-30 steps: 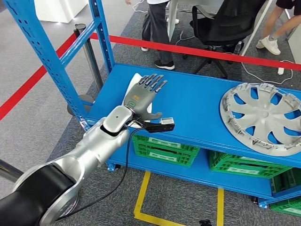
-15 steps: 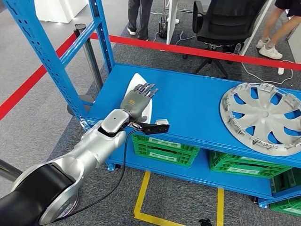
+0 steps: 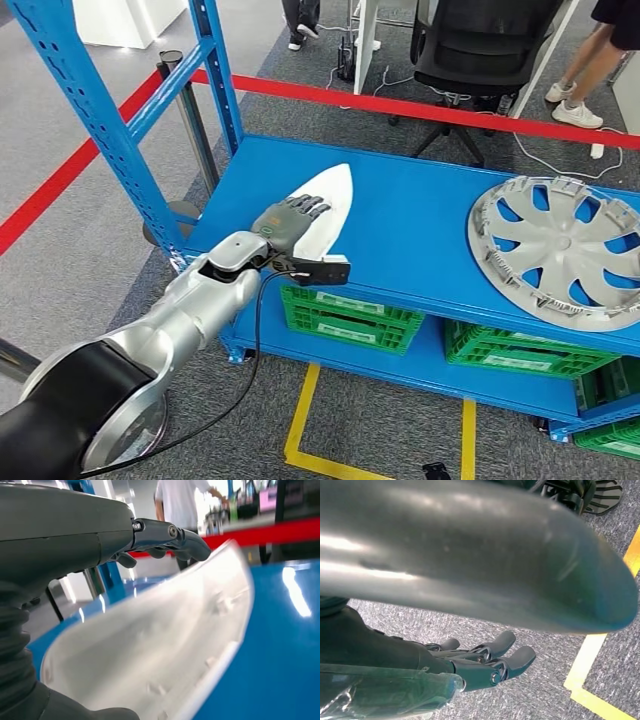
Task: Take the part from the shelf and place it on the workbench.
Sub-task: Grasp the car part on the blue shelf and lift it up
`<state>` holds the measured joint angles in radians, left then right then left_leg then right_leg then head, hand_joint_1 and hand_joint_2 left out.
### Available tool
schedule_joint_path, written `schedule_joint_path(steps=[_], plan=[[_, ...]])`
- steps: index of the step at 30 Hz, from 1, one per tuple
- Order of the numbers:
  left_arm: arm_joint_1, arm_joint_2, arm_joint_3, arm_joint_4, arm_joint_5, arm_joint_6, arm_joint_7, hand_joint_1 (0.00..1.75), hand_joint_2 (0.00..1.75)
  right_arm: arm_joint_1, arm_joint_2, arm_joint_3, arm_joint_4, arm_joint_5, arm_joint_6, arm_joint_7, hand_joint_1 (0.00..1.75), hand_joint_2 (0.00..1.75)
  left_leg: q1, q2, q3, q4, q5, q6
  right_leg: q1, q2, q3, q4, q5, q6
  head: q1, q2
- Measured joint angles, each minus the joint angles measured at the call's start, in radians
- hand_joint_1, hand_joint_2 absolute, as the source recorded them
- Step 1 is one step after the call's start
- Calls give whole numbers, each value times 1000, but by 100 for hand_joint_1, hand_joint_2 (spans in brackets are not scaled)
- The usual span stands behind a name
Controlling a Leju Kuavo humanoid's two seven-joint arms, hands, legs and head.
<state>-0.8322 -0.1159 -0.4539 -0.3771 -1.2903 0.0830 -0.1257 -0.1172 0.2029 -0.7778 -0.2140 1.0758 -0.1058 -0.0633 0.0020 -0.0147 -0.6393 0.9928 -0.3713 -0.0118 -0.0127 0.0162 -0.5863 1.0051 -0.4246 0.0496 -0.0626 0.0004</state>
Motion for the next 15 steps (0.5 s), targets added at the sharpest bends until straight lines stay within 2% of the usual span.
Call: schedule_joint_path(steps=[4, 15], plan=[[-15, 13, 18, 15, 13, -79, -10, 0, 175, -3, 0, 0, 0, 3, 5, 0, 0, 0, 0, 0, 0, 0, 0, 0, 0, 0, 0, 0, 0, 0, 0, 0], [-28, 38, 22, 23, 3, -64, 9, 0, 175, -5, 0, 0, 0, 6, 8, -1, 0, 0, 0, 0, 0, 0, 0, 0, 0, 0, 0, 0, 0, 0, 0, 0]])
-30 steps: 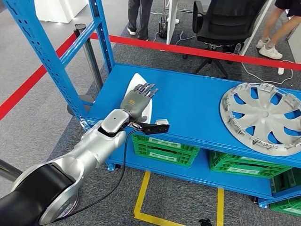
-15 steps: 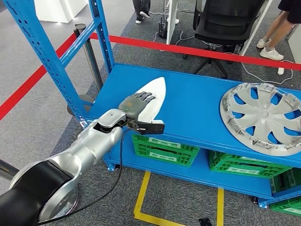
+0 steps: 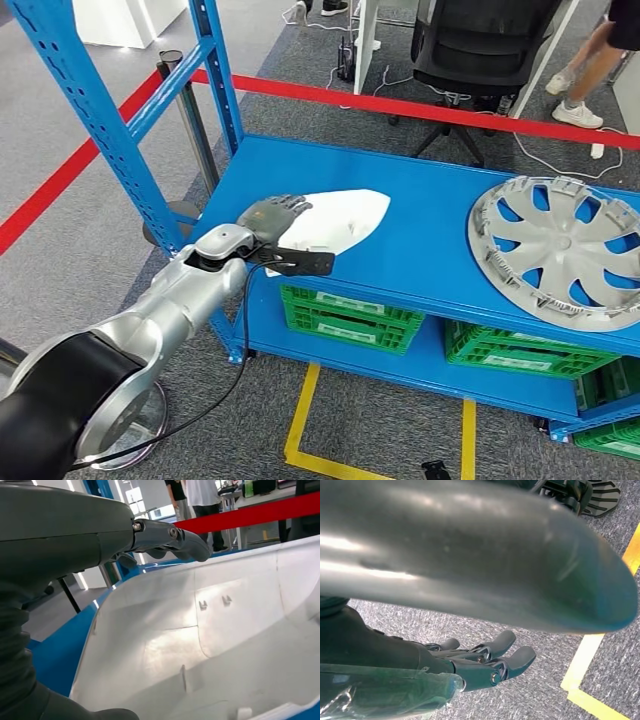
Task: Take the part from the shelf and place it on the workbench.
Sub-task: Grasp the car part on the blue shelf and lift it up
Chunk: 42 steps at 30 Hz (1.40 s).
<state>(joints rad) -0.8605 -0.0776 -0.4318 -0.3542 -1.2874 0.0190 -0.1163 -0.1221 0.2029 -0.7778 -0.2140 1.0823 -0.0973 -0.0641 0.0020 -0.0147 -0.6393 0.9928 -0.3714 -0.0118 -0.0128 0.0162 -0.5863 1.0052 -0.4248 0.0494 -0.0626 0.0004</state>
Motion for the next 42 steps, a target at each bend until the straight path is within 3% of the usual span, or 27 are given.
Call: schedule_joint_path(steps=[17, 27, 38, 42], plan=[[1, 9, 0, 7, -10, 33, 8, 0, 175, -1, 0, 0, 0, 5, 1, 0, 0, 0, 0, 0, 0, 0, 0, 0, 0, 0, 0, 0, 0, 0, 0, 0], [1, 2, -1, -8, -82, 298, 33, 0, 175, 0, 0, 0, 0, 4, -4, 0, 0, 0, 0, 0, 0, 0, 0, 0, 0, 0, 0, 0, 0, 0, 0, 0], [-34, -26, -8, -58, -140, 400, 56, 0, 175, 1, 0, -2, 0, -4, -10, 0, 0, 0, 0, 0, 0, 0, 0, 0, 0, 0, 0, 0, 0, 0, 0, 0], [-35, -34, -9, -64, -125, 382, 47, 0, 175, 1, 0, -3, 0, -5, -11, 0, 0, 0, 0, 0, 0, 0, 0, 0, 0, 0, 0, 0, 0, 0, 0, 0]])
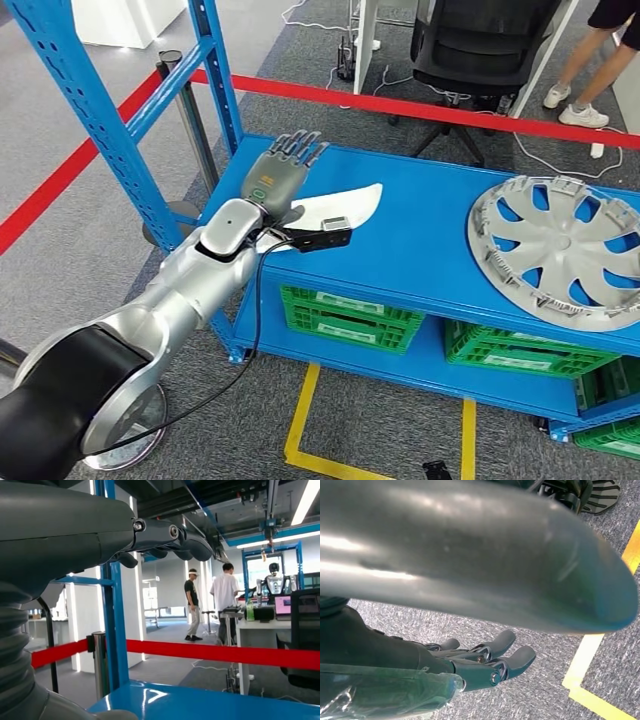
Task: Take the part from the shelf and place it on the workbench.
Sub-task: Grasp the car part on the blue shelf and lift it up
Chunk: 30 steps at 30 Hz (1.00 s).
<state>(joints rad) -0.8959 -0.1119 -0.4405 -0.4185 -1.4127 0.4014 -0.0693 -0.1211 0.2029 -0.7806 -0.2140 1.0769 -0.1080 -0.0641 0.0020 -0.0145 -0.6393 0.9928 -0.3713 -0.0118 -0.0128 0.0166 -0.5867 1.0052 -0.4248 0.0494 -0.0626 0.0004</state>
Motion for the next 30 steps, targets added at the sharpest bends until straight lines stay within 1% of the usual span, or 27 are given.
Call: schedule_joint_path(steps=[6, 12, 16, 21, 30], plan=[[-2, -11, 4, 0, 64, -79, -45, 0, 175, 0, 0, -2, 0, -2, 0, 0, 0, 0, 0, 0, 0, 0, 0, 0, 0, 0, 0, 0, 0, 0, 0, 0], [-7, -15, 22, 1, 135, -241, -77, 0, 175, 0, 0, -5, 0, -2, 2, -5, 0, 0, 0, 0, 0, 0, 0, 0, 0, 0, 0, 0, 0, 0, 0, 0], [-10, -14, 42, 8, 167, -306, -76, 0, 175, 0, 0, -6, 0, 0, 2, -6, 0, 0, 0, 0, 0, 0, 0, 0, 0, 0, 0, 0, 0, 0, 0, 0], [-12, -11, 58, 25, 177, -382, -52, 0, 175, -1, 0, -6, 0, 8, 5, -4, 0, 0, 0, 0, 0, 0, 0, 0, 0, 0, 0, 0, 0, 0, 0, 0], [-12, 6, 76, 58, 192, -454, -38, 0, 175, -5, 0, -6, 0, 19, 11, 0, 0, 0, 0, 0, 0, 0, 0, 0, 0, 0, 0, 0, 0, 0, 0, 0]])
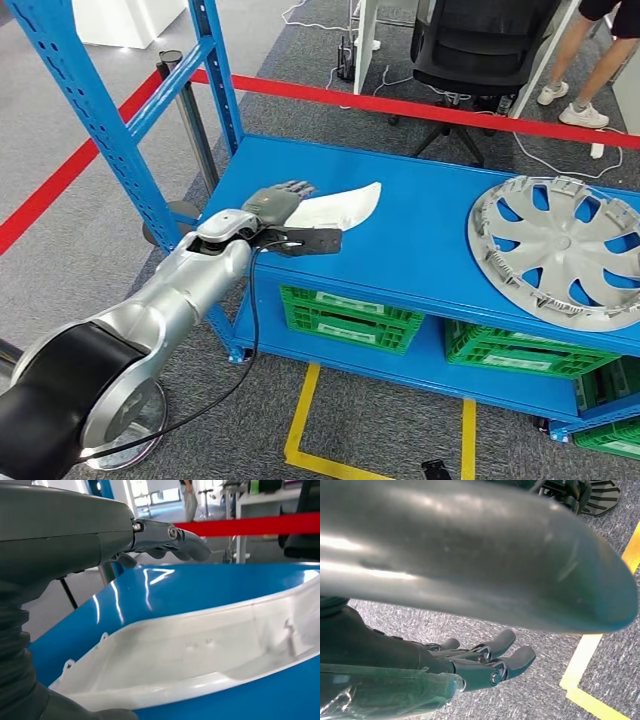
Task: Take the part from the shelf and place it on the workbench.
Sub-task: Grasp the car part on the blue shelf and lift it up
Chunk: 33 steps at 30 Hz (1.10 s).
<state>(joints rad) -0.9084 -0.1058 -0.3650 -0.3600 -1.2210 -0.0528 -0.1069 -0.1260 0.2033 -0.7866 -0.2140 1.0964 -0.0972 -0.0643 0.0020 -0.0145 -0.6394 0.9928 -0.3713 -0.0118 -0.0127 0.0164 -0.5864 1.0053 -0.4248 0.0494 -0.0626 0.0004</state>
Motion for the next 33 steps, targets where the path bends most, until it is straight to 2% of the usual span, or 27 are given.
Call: schedule_joint_path(steps=[12, 18, 19, 22, 23, 26, 29, 33], plan=[[2, 27, 11, 28, 6, -28, 24, 0, 175, -10, 0, 0, 0, 6, 3, 2, 0, 0, 0, 0, 0, 0, 0, 0, 0, 0, 0, 0, 0, 0, 0, 0], [12, 34, 13, 38, -28, -19, 69, 0, 175, -11, 0, 0, 0, 9, 3, 4, 0, 0, 0, 0, 0, 0, 0, 0, 0, 0, 0, 0, 0, 0, 0, 0], [15, 36, 13, 39, -36, -15, 76, 22, 175, -12, 0, 0, 0, 10, 3, 5, 0, 0, 0, 0, 0, 0, 0, 0, 0, 0, 0, 0, 0, 0, 0, 0], [27, 40, 13, 44, -56, -7, 92, 121, 175, -12, 0, 0, 0, 14, 3, 8, 0, 0, 0, 0, 0, 0, 0, 0, 0, 0, 0, 0, 0, 0, 0, 0], [32, 41, 13, 45, -61, -6, 95, 138, 131, -12, 0, 0, 0, 15, 3, 9, 0, 0, 0, 0, 0, 0, 0, 0, 0, 0, 0, 0, 0, 0, 0, 0], [44, 46, 13, 50, -69, -3, 101, 170, 0, -12, 0, 0, 0, 17, 3, 10, 0, 0, 0, 0, 0, 0, 0, 0, 0, 0, 0, 0, 0, 0, 0, 0], [50, 50, 12, 55, -74, -2, 103, 175, 0, -12, 0, 0, 0, 17, 3, 10, 0, 0, 0, 0, 0, 0, 0, 0, 0, 0, 0, 0, 0, 0, 0, 0], [56, 56, 11, 59, -83, -2, 107, 175, 175, -12, 0, 1, 0, 18, 4, 10, 0, 0, 0, 0, 0, 0, 0, 0, 0, 0, 0, 0, 0, 0, 0, 0]])
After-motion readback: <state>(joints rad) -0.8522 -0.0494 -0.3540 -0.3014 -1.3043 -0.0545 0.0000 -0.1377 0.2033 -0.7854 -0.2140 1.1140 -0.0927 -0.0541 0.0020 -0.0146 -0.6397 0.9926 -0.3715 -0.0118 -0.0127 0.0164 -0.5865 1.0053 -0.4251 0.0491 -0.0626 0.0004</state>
